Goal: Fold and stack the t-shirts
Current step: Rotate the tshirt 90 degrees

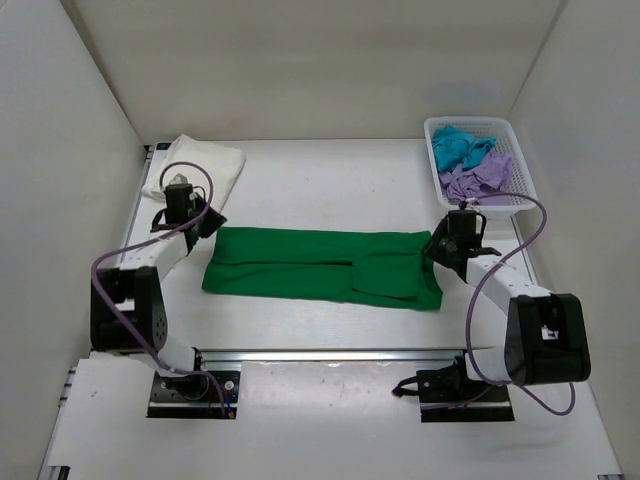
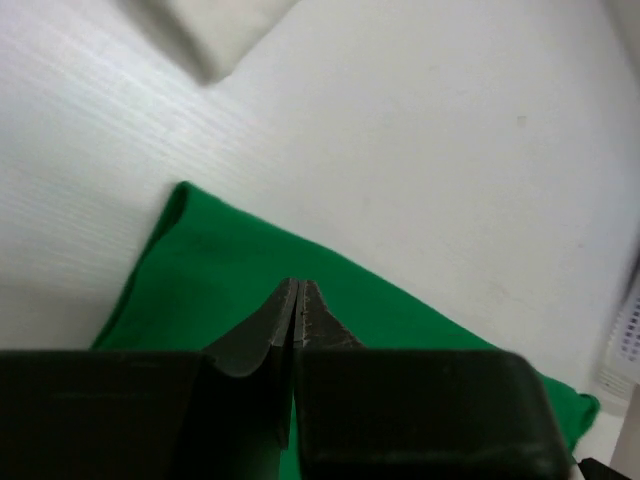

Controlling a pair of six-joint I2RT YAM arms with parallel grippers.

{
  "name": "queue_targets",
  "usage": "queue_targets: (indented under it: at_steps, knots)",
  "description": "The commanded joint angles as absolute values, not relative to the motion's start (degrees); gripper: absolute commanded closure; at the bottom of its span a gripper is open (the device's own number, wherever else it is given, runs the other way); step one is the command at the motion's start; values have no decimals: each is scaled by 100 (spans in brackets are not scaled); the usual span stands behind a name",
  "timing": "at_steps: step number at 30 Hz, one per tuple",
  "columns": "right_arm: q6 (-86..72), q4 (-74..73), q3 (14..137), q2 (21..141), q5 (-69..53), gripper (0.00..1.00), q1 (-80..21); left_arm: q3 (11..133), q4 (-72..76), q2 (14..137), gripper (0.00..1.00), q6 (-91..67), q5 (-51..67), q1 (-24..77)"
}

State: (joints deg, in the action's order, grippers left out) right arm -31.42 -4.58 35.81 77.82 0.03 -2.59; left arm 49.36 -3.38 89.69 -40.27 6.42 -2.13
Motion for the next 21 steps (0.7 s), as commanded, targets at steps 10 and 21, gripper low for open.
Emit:
queue_targets:
  at_steps: [10, 21]
  knots:
    - [-3296, 343, 3779, 8164, 79, 100, -1810, 4519, -729, 6874, 90, -3692, 993, 615]
    - [-3559, 800, 6171, 11054, -1035, 100, -2013, 3498, -1107, 5301, 88, -3376, 1441, 651]
